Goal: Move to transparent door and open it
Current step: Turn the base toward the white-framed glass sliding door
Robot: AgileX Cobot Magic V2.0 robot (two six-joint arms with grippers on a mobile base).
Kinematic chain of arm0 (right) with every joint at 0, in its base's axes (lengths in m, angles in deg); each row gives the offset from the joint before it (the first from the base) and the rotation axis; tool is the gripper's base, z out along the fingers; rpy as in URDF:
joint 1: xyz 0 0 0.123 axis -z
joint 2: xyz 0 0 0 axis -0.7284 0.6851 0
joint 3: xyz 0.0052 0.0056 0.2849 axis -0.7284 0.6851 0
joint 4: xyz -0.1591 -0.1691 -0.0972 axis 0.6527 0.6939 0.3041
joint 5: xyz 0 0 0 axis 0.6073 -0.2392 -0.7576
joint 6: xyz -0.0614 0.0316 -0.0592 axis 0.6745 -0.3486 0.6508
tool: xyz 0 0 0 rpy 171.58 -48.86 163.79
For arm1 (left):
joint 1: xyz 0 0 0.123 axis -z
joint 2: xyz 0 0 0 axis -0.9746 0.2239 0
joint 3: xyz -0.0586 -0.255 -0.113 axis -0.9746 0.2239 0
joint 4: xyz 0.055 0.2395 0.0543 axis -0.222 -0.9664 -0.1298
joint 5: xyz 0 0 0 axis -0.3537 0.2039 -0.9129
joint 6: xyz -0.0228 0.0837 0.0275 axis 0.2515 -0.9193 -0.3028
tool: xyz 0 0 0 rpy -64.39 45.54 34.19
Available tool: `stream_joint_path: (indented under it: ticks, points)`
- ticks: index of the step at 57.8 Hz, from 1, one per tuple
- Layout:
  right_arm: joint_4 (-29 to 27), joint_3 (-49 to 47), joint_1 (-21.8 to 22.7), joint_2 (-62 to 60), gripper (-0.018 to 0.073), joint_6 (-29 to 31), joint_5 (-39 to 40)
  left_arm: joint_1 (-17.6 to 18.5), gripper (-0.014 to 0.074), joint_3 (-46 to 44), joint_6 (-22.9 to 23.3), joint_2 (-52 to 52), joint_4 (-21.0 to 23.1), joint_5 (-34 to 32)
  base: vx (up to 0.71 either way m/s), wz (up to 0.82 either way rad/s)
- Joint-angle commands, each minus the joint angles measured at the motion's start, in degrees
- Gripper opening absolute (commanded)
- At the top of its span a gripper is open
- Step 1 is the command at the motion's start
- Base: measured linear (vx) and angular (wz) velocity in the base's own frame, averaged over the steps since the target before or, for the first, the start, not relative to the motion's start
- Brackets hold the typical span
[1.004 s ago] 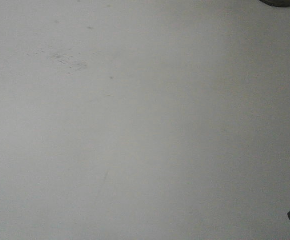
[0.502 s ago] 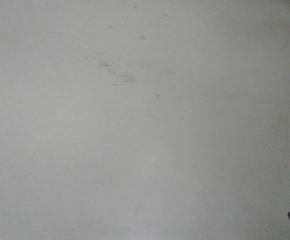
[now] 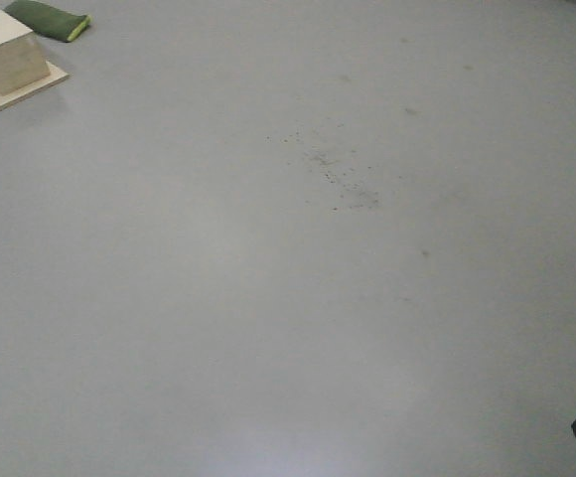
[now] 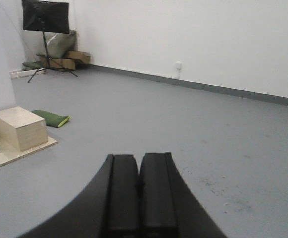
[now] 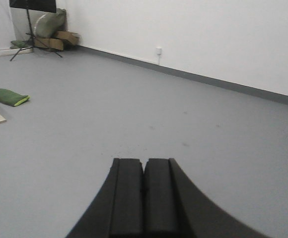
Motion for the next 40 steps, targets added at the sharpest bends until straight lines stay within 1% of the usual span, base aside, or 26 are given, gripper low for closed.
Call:
stream_joint_path:
  ticks: [1, 40]
  points:
    - [0.47, 0.26, 0.03, -0.88, -0.0009, -0.02, 4.85, 0.42, -0.0006, 0.53, 0.22, -0.73, 0.14, -4.68, 0.48, 0.52]
    - [0.47, 0.26, 0.03, -0.88, -0.0009, -0.02, 4.85, 0.42, -0.0006, 0.53, 0.22, -0.73, 0.14, -4.68, 0.5, 0.49]
